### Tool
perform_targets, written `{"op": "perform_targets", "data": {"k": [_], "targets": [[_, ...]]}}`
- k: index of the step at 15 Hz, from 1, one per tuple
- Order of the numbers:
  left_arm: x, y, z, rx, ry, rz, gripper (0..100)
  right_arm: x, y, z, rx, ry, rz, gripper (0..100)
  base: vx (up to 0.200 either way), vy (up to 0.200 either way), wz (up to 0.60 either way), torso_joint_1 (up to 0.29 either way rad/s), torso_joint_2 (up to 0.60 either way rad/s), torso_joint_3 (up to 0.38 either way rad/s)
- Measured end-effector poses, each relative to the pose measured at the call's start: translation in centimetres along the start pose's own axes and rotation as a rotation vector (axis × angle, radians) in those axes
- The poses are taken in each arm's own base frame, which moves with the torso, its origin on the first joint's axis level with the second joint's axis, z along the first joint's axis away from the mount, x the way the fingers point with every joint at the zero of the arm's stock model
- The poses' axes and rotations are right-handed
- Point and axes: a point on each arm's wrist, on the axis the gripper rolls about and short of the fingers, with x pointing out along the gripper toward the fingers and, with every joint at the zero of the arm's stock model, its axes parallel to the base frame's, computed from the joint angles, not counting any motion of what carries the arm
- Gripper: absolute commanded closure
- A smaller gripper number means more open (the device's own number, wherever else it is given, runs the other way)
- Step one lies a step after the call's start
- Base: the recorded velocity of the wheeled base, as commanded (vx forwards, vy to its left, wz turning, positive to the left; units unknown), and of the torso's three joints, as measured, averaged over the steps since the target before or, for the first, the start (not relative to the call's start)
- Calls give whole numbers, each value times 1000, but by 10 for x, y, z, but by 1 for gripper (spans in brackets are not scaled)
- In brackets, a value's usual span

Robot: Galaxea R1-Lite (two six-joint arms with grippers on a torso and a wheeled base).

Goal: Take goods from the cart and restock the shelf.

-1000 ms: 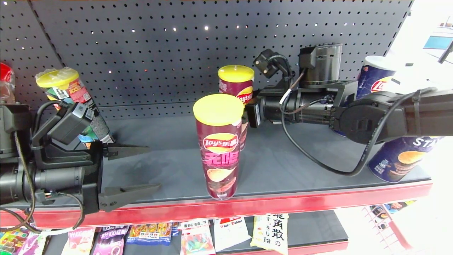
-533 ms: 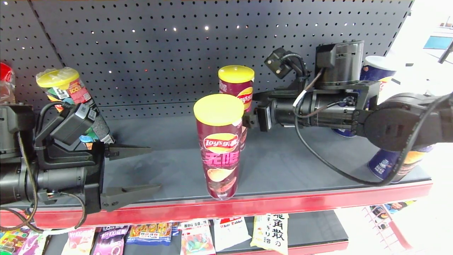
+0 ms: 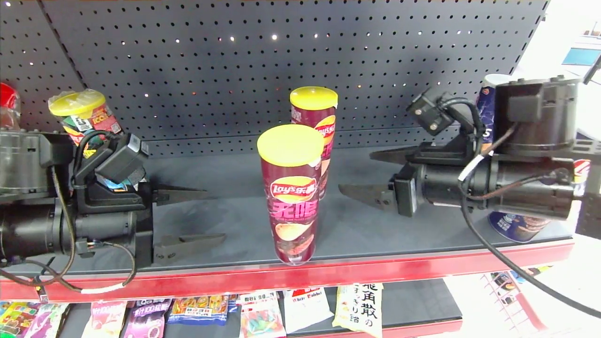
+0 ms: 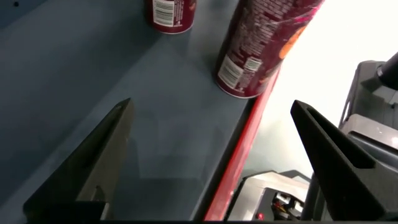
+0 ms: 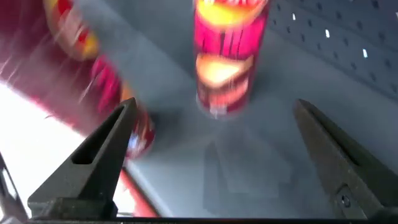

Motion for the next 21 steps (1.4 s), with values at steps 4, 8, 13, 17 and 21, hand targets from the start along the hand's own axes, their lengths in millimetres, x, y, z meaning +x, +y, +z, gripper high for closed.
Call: {"op": "perform_targets", "data": {"k": [4,8,13,17,21], "targets": [[22,-3,-1,4,37,-48,0,-49,19,-19,-9,4,7,0,0,0,0,0,0,0],[41,3,-4,40,76,-46,0,-96,36,-40,-22,-24,14,0,0,0,0,0,0,0],[52,10,-6,32,90,-54,0,-121,40,-41,-26,-82,-35,0,0,0,0,0,0,0],[59,10,-9,27,103,-68,0,-126,40,-39,-21,-98,-46,0,0,0,0,0,0,0],[64,9,-10,26,112,-83,0,-126,40,-39,-3,-100,-46,0,0,0,0,0,0,0]]}}
